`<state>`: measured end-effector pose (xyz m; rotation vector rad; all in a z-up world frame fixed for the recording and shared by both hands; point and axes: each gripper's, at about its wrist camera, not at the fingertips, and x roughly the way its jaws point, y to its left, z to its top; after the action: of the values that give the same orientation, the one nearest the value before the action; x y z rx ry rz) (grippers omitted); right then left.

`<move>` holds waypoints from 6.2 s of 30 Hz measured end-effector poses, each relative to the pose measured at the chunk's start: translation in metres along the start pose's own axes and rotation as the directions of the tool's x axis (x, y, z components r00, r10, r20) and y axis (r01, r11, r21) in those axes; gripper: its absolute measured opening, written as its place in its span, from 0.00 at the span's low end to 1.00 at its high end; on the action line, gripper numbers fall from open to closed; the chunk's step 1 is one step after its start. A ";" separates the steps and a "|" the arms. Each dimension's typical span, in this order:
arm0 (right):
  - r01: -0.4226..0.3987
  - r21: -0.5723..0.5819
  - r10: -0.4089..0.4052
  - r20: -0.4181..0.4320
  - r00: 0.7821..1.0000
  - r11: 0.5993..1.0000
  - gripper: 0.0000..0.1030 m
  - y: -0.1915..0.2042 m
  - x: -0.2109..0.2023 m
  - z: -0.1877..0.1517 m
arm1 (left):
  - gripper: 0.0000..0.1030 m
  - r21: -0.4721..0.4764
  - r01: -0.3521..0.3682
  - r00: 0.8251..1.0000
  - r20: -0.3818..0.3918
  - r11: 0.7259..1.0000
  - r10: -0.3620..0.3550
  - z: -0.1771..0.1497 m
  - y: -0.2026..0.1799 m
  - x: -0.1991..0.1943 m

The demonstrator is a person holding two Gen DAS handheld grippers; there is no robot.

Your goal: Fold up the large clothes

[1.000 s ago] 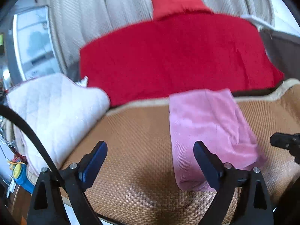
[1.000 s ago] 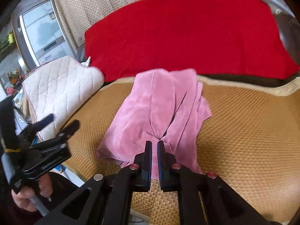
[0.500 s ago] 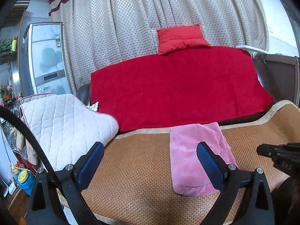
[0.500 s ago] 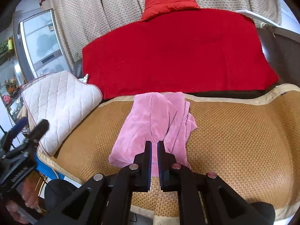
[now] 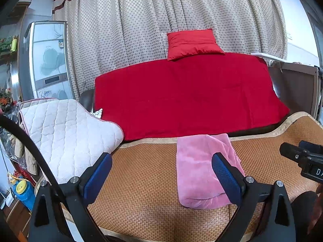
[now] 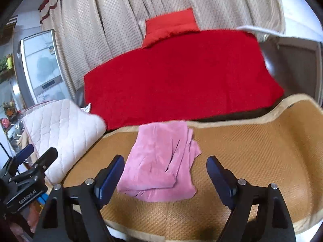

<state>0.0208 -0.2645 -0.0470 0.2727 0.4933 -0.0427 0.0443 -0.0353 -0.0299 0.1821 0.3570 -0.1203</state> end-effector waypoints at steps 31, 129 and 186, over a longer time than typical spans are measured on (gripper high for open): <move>0.317 -0.204 -0.283 0.180 0.942 0.926 0.84 0.068 -0.070 0.019 | 0.96 -0.030 -0.005 0.998 0.069 1.000 0.007 0.017 0.007 -0.039; 0.348 -0.231 -0.337 0.085 0.938 0.909 0.84 0.093 -0.059 0.006 | 0.96 -0.039 0.018 0.996 0.093 0.999 -0.014 0.006 0.021 -0.045; 0.307 -0.210 -0.330 -0.084 0.940 0.928 0.84 0.056 0.019 -0.003 | 0.96 0.004 0.040 0.996 -0.074 0.999 -0.040 -0.001 -0.002 0.037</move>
<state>0.0427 -0.2090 -0.0443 0.0006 0.6520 -0.2960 0.0779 -0.0400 -0.0443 0.1850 0.4340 -0.1544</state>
